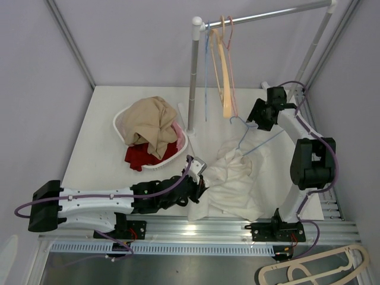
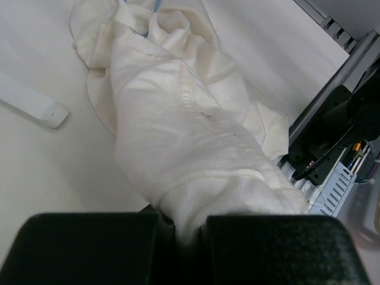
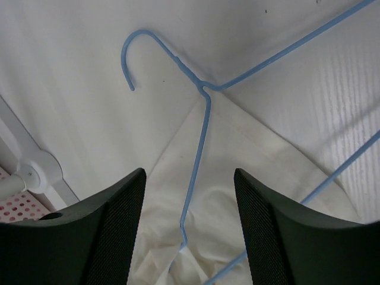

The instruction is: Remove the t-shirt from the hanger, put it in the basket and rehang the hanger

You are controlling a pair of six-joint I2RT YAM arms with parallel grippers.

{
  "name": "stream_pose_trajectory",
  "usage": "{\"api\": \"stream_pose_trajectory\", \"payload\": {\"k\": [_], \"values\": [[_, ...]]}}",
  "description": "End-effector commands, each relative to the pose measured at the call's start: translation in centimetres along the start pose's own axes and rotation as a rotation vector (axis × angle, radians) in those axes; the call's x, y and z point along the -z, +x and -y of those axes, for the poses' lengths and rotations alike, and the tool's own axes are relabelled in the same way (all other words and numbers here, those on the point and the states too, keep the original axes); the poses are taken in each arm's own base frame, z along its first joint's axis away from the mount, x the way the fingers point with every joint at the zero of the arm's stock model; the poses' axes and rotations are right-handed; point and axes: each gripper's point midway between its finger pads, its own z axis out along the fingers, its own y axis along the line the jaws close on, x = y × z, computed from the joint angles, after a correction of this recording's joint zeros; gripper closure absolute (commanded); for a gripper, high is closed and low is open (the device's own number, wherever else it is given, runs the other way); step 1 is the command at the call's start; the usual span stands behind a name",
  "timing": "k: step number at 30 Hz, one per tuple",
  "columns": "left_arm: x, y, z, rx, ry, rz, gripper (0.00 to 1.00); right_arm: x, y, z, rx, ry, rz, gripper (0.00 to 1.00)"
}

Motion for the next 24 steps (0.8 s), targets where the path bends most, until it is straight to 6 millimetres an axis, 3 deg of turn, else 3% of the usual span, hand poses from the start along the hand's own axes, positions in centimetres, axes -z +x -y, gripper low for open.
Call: {"api": "stream_pose_trajectory", "payload": {"k": [1,8,11,17,20,24], "values": [[-0.2,-1.2,1.1,0.025,0.014,0.041,0.99,-2.6,-0.6,-0.4,-0.094,-0.02,0.022,0.34],[-0.3,-1.5,1.5,0.003,0.019,0.045,0.99,-6.3,0.2,0.4,-0.11,0.008,-0.001,0.4],[-0.4,-1.6,1.4,-0.008,0.011,0.049,0.99,-7.0,0.4,0.4,-0.097,0.02,-0.012,0.46],[-0.3,-2.0,1.2,-0.021,-0.004,0.057,0.99,-8.1,0.0,0.1,-0.073,0.044,-0.013,0.47],[-0.2,-2.4,1.2,-0.018,-0.004,0.067,0.99,-8.8,0.0,-0.3,-0.056,0.043,-0.003,0.61],[0.0,-2.1,0.9,-0.025,-0.015,0.062,0.99,-9.4,-0.2,-0.9,-0.031,0.059,0.0,0.59]]}}
